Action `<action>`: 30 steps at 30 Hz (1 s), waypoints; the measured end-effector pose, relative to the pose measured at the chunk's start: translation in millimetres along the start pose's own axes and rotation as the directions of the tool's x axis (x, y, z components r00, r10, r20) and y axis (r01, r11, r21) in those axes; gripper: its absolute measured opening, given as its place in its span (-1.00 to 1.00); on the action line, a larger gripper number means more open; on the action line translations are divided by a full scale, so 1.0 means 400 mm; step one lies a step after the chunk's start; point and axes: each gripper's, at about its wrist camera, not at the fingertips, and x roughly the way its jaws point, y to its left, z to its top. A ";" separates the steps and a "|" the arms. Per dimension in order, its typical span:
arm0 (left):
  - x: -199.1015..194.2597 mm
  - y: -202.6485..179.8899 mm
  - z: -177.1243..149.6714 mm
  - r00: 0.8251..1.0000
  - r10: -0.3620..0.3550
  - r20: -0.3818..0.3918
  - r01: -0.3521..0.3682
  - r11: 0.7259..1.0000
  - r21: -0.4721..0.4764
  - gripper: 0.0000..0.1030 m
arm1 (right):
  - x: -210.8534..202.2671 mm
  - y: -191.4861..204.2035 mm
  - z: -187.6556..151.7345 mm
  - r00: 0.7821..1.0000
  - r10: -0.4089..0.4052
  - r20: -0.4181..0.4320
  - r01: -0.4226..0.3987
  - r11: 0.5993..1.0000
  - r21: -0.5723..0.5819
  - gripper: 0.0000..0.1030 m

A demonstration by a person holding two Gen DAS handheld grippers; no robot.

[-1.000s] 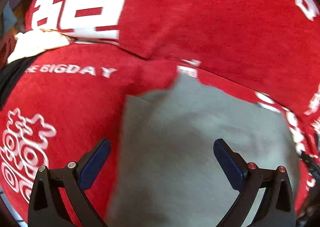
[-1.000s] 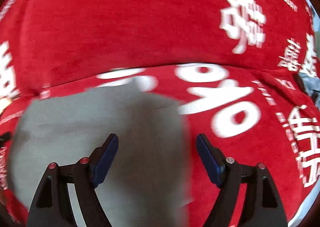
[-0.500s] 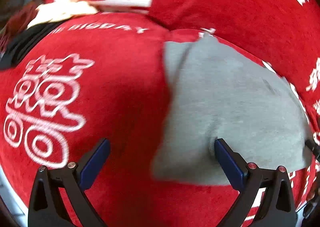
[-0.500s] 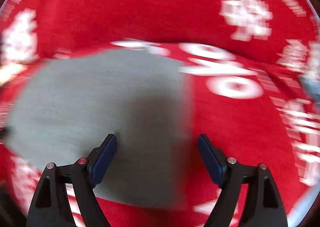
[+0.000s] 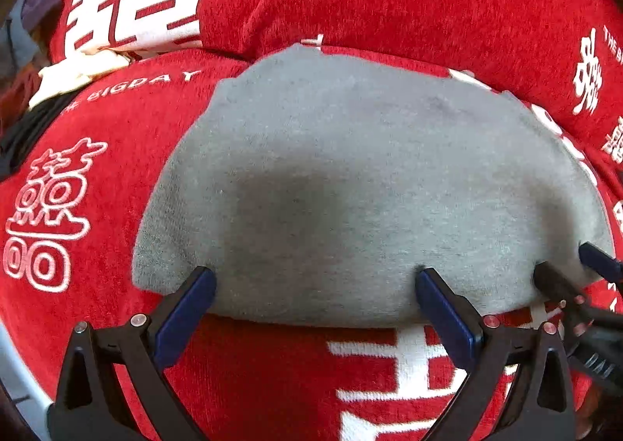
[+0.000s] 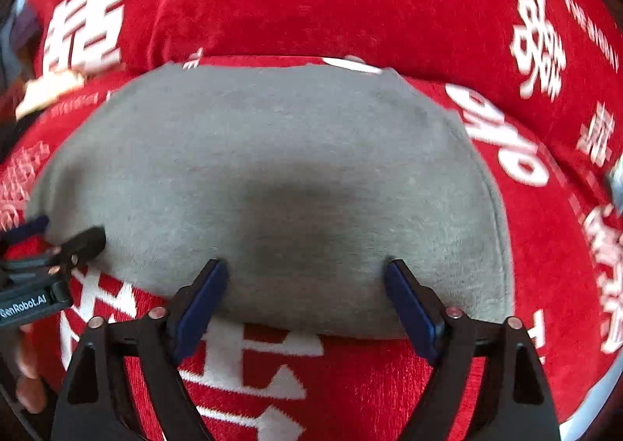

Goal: Fold small clothes

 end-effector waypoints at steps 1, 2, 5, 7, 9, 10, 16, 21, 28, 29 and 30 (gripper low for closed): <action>-0.002 0.005 -0.002 1.000 0.002 0.006 -0.002 1.000 0.004 1.00 | -0.001 -0.023 -0.002 1.000 -0.001 0.008 0.000 1.000 0.028 0.69; 0.000 0.009 -0.002 1.000 -0.005 0.001 0.005 1.000 0.009 1.00 | -0.001 -0.044 -0.007 1.000 -0.014 0.010 0.014 0.999 0.042 0.69; -0.007 0.016 -0.011 1.000 -0.012 0.002 0.012 1.000 0.017 1.00 | -0.013 -0.077 -0.022 1.000 -0.029 0.012 0.028 0.998 0.063 0.69; -0.012 0.015 -0.012 1.000 -0.012 -0.001 0.012 1.000 0.018 1.00 | -0.023 -0.097 -0.027 0.999 -0.033 0.006 0.032 0.997 0.076 0.69; -0.017 0.017 -0.012 1.000 -0.013 -0.011 0.013 1.000 0.015 1.00 | -0.039 -0.105 -0.023 0.999 -0.040 -0.006 0.041 0.996 0.083 0.70; -0.024 0.019 -0.008 1.000 -0.016 -0.018 0.017 1.000 0.008 1.00 | -0.045 -0.106 -0.017 0.999 -0.050 -0.004 0.050 0.995 0.082 0.70; -0.035 0.029 0.071 1.000 -0.015 0.022 0.016 0.999 -0.052 1.00 | -0.060 -0.039 0.072 0.999 -0.020 0.048 0.018 0.998 0.055 0.74; 0.067 0.006 0.152 0.997 0.039 -0.061 -0.042 0.998 -0.051 1.00 | 0.069 0.016 0.165 0.998 -0.042 -0.052 0.043 0.999 0.016 0.75; 0.161 0.045 0.270 0.991 0.028 -0.129 -0.042 0.993 -0.111 1.00 | 0.180 -0.068 0.290 0.990 -0.061 -0.127 0.074 0.992 0.100 0.85; 0.165 0.050 0.285 0.990 0.025 -0.141 -0.042 0.992 -0.117 1.00 | 0.178 -0.082 0.303 0.988 -0.076 -0.137 0.092 0.989 0.113 0.85; 0.159 0.053 0.296 0.990 0.024 -0.141 -0.043 0.991 -0.130 1.00 | 0.166 -0.091 0.315 0.986 -0.096 -0.135 0.114 0.985 0.132 0.85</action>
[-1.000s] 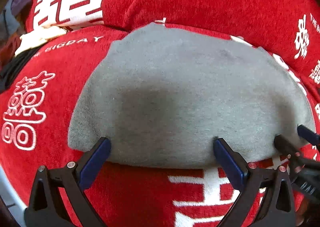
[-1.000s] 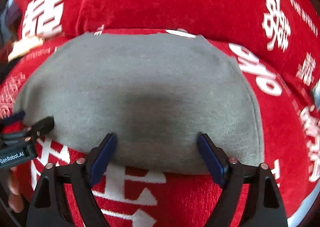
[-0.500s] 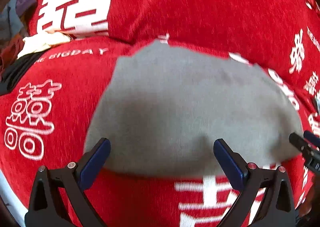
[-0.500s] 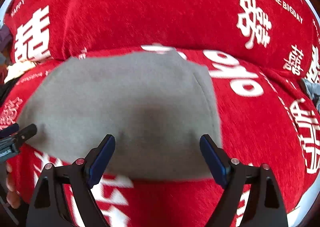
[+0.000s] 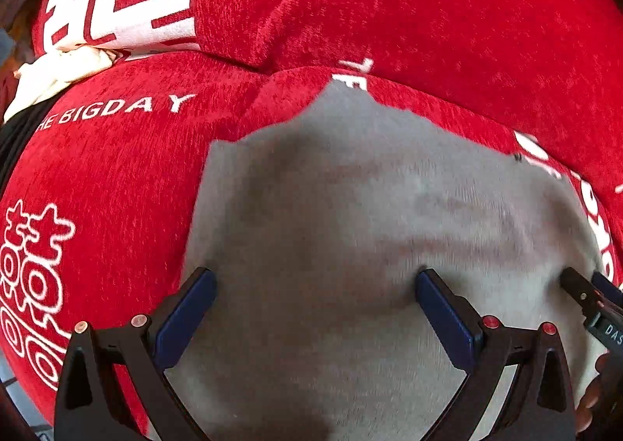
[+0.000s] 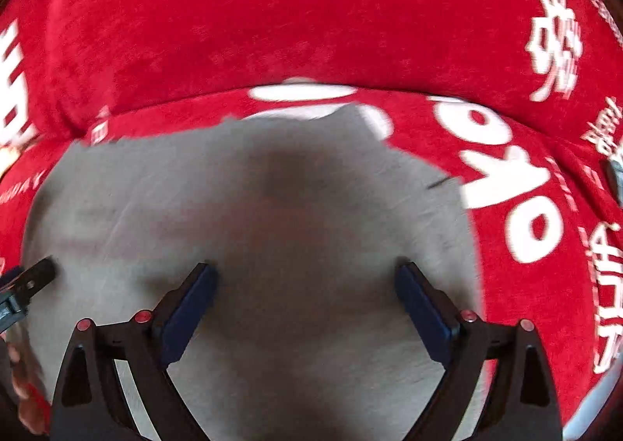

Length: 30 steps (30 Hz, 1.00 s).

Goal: Fold small clothes

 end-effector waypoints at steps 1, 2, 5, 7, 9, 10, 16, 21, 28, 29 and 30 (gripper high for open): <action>-0.015 -0.002 0.008 1.000 -0.018 0.021 0.018 1.000 -0.013 1.00 | -0.016 -0.003 0.004 0.999 0.011 0.030 -0.012 1.000 0.017 0.85; -0.030 -0.012 0.016 0.997 -0.052 0.049 0.052 0.999 -0.011 1.00 | -0.034 0.001 0.007 0.996 0.044 0.075 -0.046 0.999 0.026 0.85; -0.020 -0.075 0.036 0.995 -0.081 0.055 0.079 0.996 0.044 1.00 | -0.018 0.072 0.023 0.995 0.070 0.067 -0.066 0.996 -0.060 0.85; 0.028 -0.109 0.050 0.999 -0.030 0.022 0.028 0.996 0.085 1.00 | 0.024 0.116 0.030 0.998 0.063 0.024 -0.059 0.991 -0.123 0.85; 0.070 -0.103 0.059 1.000 0.021 -0.011 -0.020 0.996 0.084 1.00 | 0.065 0.106 0.039 0.999 0.054 0.004 -0.053 0.993 -0.107 0.85; 0.074 -0.093 0.063 1.000 0.015 0.008 -0.016 0.997 0.080 1.00 | 0.072 0.086 0.046 0.998 0.064 0.014 -0.063 0.995 -0.081 0.85; 0.061 -0.022 0.078 1.000 -0.023 -0.001 0.023 0.998 0.064 1.00 | 0.087 -0.046 0.068 0.999 -0.033 0.022 0.033 0.999 -0.015 0.85; -0.053 0.132 0.021 0.992 -0.097 0.084 0.101 0.994 -0.043 1.00 | -0.009 -0.139 -0.007 0.994 -0.056 0.095 0.051 0.997 0.055 0.85; -0.011 0.294 -0.079 0.974 -0.227 -0.007 0.219 0.947 -0.234 1.00 | -0.071 -0.066 -0.121 0.989 -0.014 0.147 0.016 1.000 -0.018 0.85; -0.004 0.281 -0.086 0.968 -0.251 -0.012 0.242 0.942 -0.231 1.00 | -0.073 -0.041 -0.128 0.987 -0.033 0.156 0.040 0.998 -0.045 0.85; 0.002 0.257 -0.093 0.962 -0.274 -0.018 0.263 0.938 -0.226 1.00 | -0.073 -0.024 -0.130 0.986 -0.042 0.162 0.054 0.996 -0.070 0.85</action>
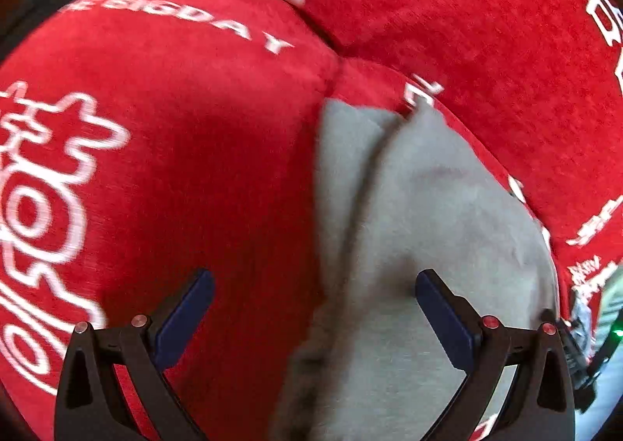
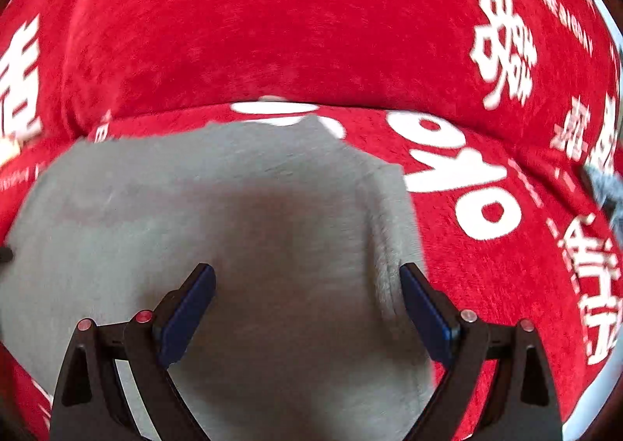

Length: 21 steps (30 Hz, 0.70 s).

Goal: Fold small clothes

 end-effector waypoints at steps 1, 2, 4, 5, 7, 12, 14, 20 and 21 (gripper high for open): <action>0.014 -0.017 -0.004 1.000 -0.018 -0.015 0.018 1.000 0.009 1.00 | -0.007 0.023 -0.003 1.000 -0.004 0.005 0.004 1.000 -0.030 0.85; 0.029 -0.038 -0.004 1.000 -0.009 -0.025 0.009 1.000 0.029 1.00 | -0.019 0.044 -0.010 1.000 -0.004 0.013 0.004 0.998 -0.058 0.85; 0.039 -0.069 -0.003 0.999 0.037 0.010 -0.037 0.995 0.089 1.00 | -0.033 0.079 -0.011 1.000 -0.011 0.030 0.014 0.994 -0.107 0.85; 0.044 -0.080 0.001 0.999 0.038 0.014 -0.040 0.995 0.087 1.00 | -0.039 0.095 -0.010 0.999 -0.006 0.036 0.010 0.992 -0.126 0.85; 0.050 -0.096 0.009 0.999 0.049 0.010 -0.050 0.995 0.091 1.00 | -0.042 0.119 -0.002 0.999 0.022 0.031 -0.018 0.990 -0.141 0.85; 0.061 -0.130 0.015 0.998 0.065 0.021 -0.067 0.987 0.147 1.00 | 0.024 0.185 0.033 0.994 0.083 -0.066 -0.092 0.987 -0.135 0.85; 0.063 -0.128 0.020 0.998 0.061 0.026 -0.064 0.986 0.156 1.00 | 0.047 0.195 0.040 0.996 0.074 -0.052 -0.079 0.990 -0.117 1.00; 0.066 -0.139 0.025 0.997 0.058 0.056 -0.067 0.979 0.190 0.76 | 0.064 0.181 0.028 0.995 0.097 -0.021 -0.098 0.994 -0.052 1.00; 0.062 -0.146 0.022 0.996 0.056 0.063 -0.068 0.976 0.205 0.58 | 0.062 0.183 0.025 0.996 0.093 -0.015 -0.094 0.994 -0.049 1.00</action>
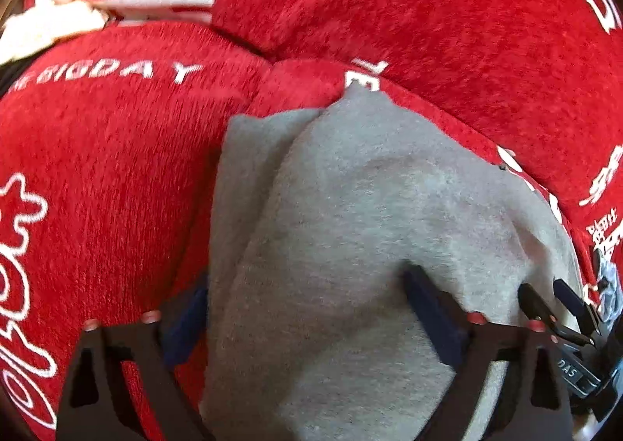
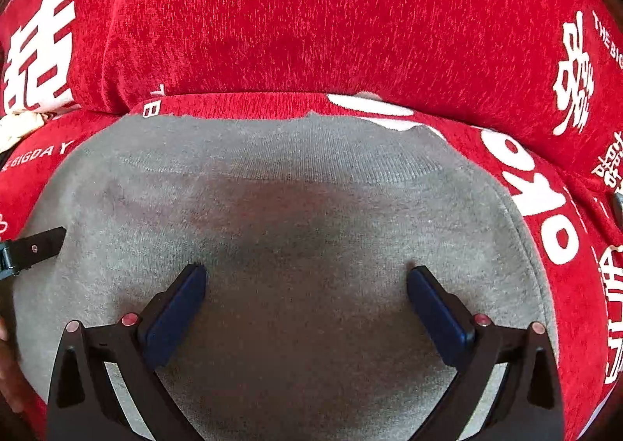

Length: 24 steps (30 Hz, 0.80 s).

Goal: Fold small clothes

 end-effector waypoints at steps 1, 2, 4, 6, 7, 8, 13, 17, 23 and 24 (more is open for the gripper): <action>-0.008 -0.010 -0.001 1.000 0.004 0.009 -0.004 1.000 0.018 0.39 | 0.001 0.002 0.000 1.000 -0.003 0.001 0.003 1.000 0.002 1.00; -0.016 -0.024 -0.001 1.000 0.014 0.016 -0.015 0.999 0.040 0.28 | 0.001 0.004 0.001 1.000 -0.009 -0.001 0.009 1.000 0.004 1.00; -0.028 -0.044 -0.002 0.999 0.036 0.028 -0.038 0.996 0.079 -0.13 | 0.004 0.007 0.005 1.000 -0.020 -0.010 0.020 1.000 0.006 1.00; -0.036 -0.050 0.000 0.998 0.051 0.030 -0.054 0.994 0.091 -0.42 | 0.006 0.010 0.010 0.999 -0.030 -0.024 0.030 1.000 0.007 1.00; -0.038 -0.049 0.004 0.998 0.056 0.027 -0.058 0.994 0.088 -0.53 | 0.005 0.009 0.016 0.999 -0.033 -0.041 0.034 0.999 0.011 1.00; -0.043 -0.044 0.008 0.999 0.050 0.022 -0.051 0.996 0.079 -0.56 | 0.004 0.005 0.026 0.997 -0.034 -0.071 0.036 0.999 0.022 1.00; -0.056 -0.029 0.008 1.000 0.028 0.009 -0.029 0.998 0.059 -0.60 | -0.010 0.028 0.056 0.994 0.015 -0.104 -0.012 0.999 0.034 1.00; -0.056 -0.036 0.011 0.999 0.042 0.006 -0.042 0.998 0.052 -0.61 | 0.014 0.077 0.042 0.997 -0.036 -0.073 0.033 0.999 -0.037 1.00; -0.064 -0.039 0.017 0.999 0.052 -0.006 -0.052 0.998 0.040 -0.63 | -0.030 0.040 0.051 0.998 -0.018 -0.063 0.018 1.000 0.001 1.00; -0.063 -0.041 0.018 0.998 0.060 -0.009 -0.060 0.997 0.040 -0.63 | -0.040 0.035 0.044 0.999 -0.031 -0.040 0.031 1.000 -0.001 1.00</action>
